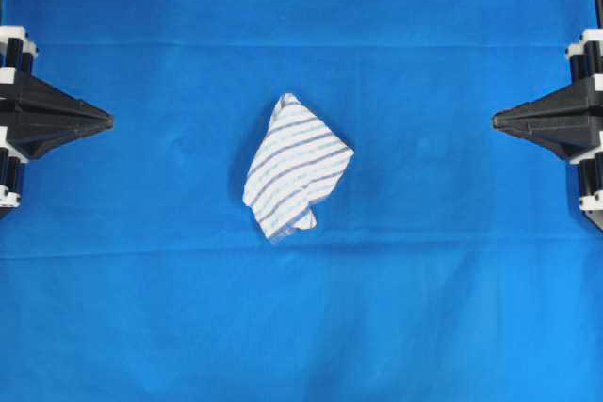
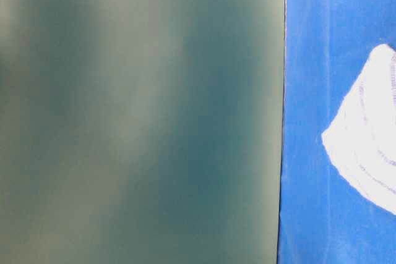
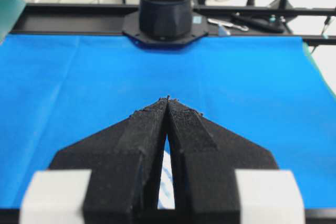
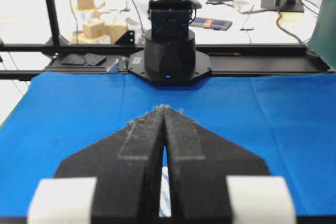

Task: Hand over the towel.
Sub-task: 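Reach the left gripper to the striped towel and close on it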

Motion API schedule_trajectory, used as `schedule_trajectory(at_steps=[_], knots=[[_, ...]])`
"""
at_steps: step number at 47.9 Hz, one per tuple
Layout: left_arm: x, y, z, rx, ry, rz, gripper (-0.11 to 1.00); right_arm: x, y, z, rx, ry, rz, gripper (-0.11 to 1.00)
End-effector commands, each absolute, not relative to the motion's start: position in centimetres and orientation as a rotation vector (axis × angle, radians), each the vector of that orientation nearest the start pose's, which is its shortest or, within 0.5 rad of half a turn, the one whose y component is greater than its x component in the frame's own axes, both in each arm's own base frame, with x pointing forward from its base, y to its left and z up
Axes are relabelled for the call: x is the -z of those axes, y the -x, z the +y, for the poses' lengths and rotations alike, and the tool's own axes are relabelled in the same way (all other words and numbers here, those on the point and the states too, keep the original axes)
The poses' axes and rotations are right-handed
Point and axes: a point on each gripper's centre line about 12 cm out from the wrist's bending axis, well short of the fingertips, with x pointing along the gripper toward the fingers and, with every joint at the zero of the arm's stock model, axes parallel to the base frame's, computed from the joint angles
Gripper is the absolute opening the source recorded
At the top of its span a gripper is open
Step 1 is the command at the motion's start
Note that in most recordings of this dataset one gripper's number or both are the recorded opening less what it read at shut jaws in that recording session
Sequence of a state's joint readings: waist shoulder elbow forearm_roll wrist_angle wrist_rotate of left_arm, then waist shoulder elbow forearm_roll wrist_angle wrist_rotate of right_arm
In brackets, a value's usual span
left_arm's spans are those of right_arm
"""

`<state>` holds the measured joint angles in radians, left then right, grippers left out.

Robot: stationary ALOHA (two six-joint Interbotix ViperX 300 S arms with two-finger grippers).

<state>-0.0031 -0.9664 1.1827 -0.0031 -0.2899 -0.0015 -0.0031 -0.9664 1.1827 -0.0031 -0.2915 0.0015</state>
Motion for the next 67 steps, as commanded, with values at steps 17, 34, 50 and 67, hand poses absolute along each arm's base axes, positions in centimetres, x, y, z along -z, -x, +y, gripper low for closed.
schedule_trajectory(at_steps=[17, 34, 50, 67], knots=[[-29.8, -23.0, 0.0, -0.004, 0.052, -0.098, 0.00, -30.2, -20.1, -0.1, 0.003, -0.004, -0.084, 0.00], [-26.0, -29.7, -0.6, 0.009, 0.060, 0.112, 0.43, -29.8, -20.3, -0.1, 0.003, -0.004, -0.066, 0.00], [-19.0, -36.6, -0.9, -0.010, 0.115, 0.496, 0.94, -29.0, -20.8, -0.1, 0.003, -0.005, -0.032, 0.00], [-13.2, -40.4, -0.9, -0.008, 0.069, 0.668, 0.94, -27.6, -21.7, -0.1, 0.003, -0.002, 0.023, 0.00]])
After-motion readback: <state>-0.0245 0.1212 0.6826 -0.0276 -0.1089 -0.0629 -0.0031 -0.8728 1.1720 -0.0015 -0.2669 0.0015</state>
